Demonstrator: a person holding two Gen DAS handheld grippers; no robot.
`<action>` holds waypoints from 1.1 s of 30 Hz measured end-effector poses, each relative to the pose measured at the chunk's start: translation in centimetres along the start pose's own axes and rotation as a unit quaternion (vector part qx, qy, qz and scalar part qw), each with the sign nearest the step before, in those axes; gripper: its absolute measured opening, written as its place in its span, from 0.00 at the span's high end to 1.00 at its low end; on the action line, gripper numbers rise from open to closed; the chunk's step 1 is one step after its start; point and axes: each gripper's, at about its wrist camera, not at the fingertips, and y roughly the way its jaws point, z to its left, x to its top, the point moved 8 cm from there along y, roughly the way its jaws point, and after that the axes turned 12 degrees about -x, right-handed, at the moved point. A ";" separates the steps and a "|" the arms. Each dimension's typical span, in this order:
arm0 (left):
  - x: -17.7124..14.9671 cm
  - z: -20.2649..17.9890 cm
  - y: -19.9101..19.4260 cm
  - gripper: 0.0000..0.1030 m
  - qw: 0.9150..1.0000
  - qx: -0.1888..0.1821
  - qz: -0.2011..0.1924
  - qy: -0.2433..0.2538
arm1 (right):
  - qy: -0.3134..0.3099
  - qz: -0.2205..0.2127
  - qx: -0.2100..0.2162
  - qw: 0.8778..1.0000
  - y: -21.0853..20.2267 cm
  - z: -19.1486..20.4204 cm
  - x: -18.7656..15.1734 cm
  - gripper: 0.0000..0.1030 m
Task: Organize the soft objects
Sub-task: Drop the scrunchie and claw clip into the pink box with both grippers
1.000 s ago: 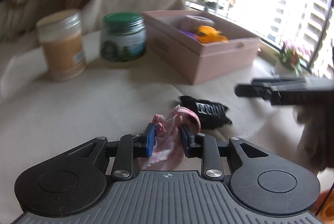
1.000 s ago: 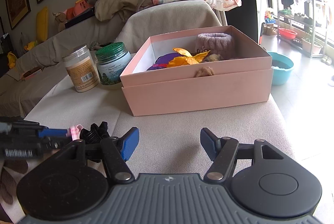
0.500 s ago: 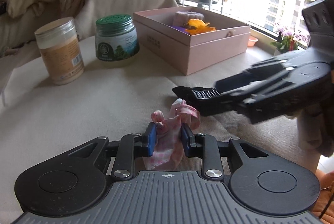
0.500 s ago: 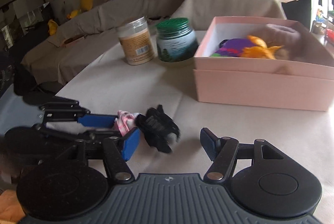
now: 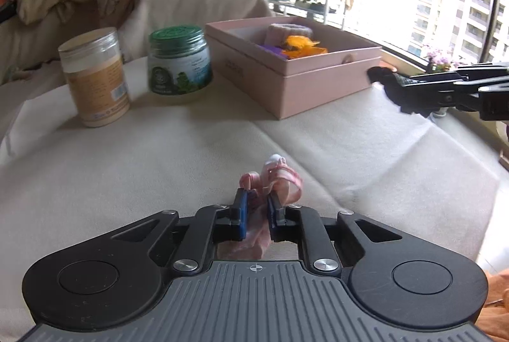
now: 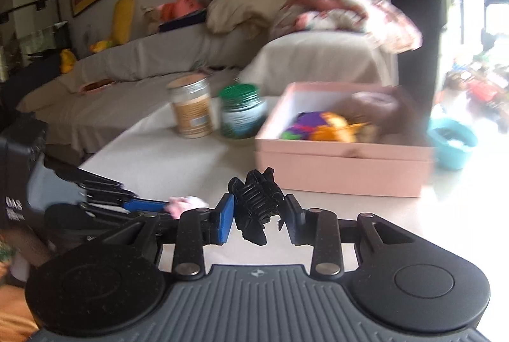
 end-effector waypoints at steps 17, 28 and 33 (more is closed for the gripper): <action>21.6 1.2 6.0 0.79 0.988 -0.027 -0.148 -0.031 | 0.076 -0.034 -0.057 0.995 -0.4 -7.6 1.3 0.68; 18.8 6.4 12.3 0.79 0.983 -0.076 -0.074 -0.147 | 0.066 -0.024 -0.070 0.995 6.4 -8.3 7.0 0.68; 19.8 5.0 10.8 0.79 0.993 -0.056 -0.077 -0.066 | 0.093 -0.010 -0.046 0.995 11.5 -8.1 11.3 0.67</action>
